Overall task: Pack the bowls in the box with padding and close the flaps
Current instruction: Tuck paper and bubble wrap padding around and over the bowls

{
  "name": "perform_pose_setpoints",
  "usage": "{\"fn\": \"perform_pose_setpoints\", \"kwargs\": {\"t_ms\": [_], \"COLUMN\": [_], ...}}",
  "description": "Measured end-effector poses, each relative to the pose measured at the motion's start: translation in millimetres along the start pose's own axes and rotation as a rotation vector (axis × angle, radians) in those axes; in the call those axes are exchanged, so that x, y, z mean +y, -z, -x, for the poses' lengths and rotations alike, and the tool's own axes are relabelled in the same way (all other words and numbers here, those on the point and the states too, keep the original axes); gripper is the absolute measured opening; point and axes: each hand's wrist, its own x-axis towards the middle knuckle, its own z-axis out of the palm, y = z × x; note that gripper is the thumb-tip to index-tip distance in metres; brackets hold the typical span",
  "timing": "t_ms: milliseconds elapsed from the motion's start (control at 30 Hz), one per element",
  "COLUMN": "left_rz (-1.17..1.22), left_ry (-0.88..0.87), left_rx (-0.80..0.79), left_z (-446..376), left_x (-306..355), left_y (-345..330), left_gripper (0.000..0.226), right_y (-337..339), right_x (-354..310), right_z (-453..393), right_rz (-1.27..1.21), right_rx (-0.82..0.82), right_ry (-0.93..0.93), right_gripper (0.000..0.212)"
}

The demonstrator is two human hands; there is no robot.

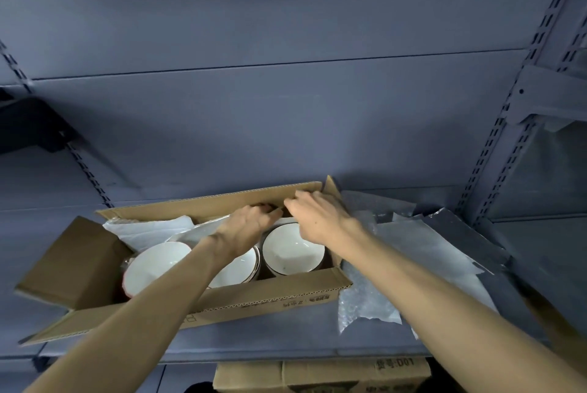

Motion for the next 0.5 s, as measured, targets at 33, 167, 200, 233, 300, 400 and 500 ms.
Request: {"fn": "perform_pose_setpoints", "kwargs": {"t_ms": [33, 167, 200, 233, 300, 400, 500], "left_rz": [0.030, 0.038, 0.029, 0.016, -0.015, -0.036, 0.013], "left_ry": [-0.013, 0.001, 0.016, 0.034, 0.071, 0.116, 0.171], "left_rx": [0.027, 0.060, 0.055, 0.049, 0.026, -0.018, -0.056], "left_z": [1.0, 6.0, 8.3, 10.5, 13.8, 15.5, 11.9], "left_x": [-0.3, -7.2, -10.9, -15.2, -23.5, -31.0, -32.9], "left_y": [1.7, 5.1, 5.2, 5.2, 5.9, 5.4, 3.3], "left_gripper": [0.046, 0.032, 0.037, 0.039, 0.038, 0.037, 0.032], "right_y": [-3.1, -9.1, -9.7, -10.2, -12.4, -16.0, -15.2], "right_x": [-1.2, 1.8, 2.1, 2.2, 2.8, 4.4, 5.8], "right_z": [-3.8, -12.7, -13.9, -14.9, -17.0, -21.5, -23.0], "right_rz": [0.023, 0.086, 0.095, 0.103, 0.105, 0.106, 0.165], "right_rx": [-0.043, -0.057, -0.042, -0.030, -0.021, -0.021, -0.010], "right_ry": [-0.029, -0.154, -0.182, -0.205, -0.239, -0.245, -0.242], "right_gripper": [0.034, 0.030, 0.030, 0.030, 0.030, 0.033, 0.032]}}
